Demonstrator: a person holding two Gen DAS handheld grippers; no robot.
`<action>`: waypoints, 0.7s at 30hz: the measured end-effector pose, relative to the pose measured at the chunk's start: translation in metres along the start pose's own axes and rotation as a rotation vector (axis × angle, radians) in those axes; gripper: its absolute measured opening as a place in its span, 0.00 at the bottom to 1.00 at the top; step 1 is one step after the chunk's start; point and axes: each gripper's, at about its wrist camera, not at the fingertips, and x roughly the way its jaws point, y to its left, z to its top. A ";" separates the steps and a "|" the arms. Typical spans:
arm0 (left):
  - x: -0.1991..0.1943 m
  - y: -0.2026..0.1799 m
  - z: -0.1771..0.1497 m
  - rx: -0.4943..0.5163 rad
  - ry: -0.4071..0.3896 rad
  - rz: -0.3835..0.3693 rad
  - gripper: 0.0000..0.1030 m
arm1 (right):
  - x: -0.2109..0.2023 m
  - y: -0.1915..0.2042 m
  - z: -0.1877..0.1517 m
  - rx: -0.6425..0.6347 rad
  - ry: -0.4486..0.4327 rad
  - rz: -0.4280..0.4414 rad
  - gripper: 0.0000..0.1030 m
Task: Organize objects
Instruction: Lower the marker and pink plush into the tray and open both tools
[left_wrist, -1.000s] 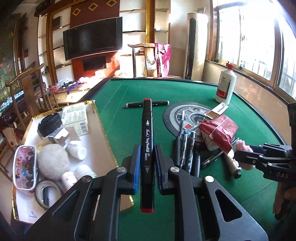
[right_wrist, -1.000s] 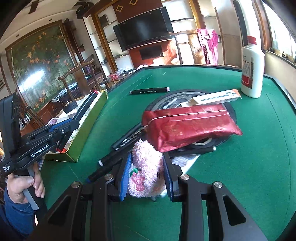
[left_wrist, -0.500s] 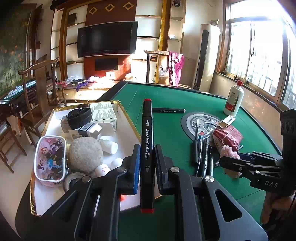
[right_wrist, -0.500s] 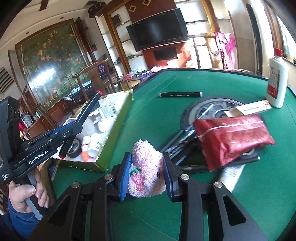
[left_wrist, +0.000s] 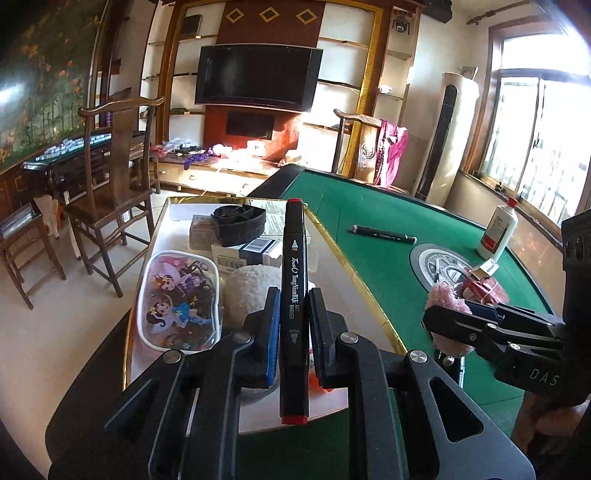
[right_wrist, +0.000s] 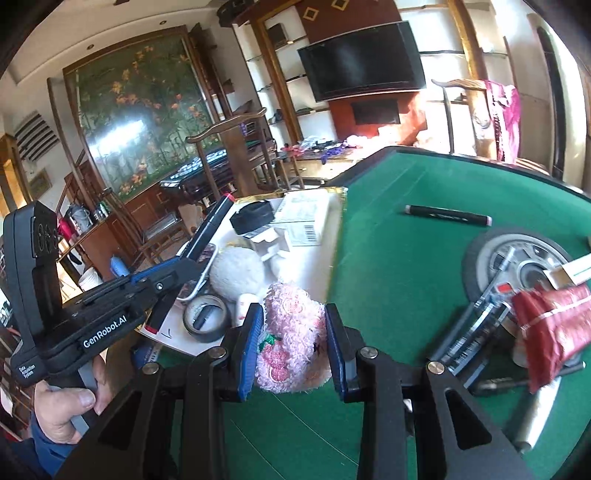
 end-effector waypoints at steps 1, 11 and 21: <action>0.000 0.004 0.000 -0.008 -0.001 0.005 0.14 | 0.005 0.003 0.002 -0.001 0.003 0.006 0.31; 0.012 0.026 -0.008 -0.054 0.034 0.032 0.14 | 0.048 0.020 0.005 -0.015 0.053 0.006 0.31; 0.024 0.031 -0.015 -0.065 0.061 0.045 0.14 | 0.072 0.022 0.002 -0.035 0.093 -0.016 0.31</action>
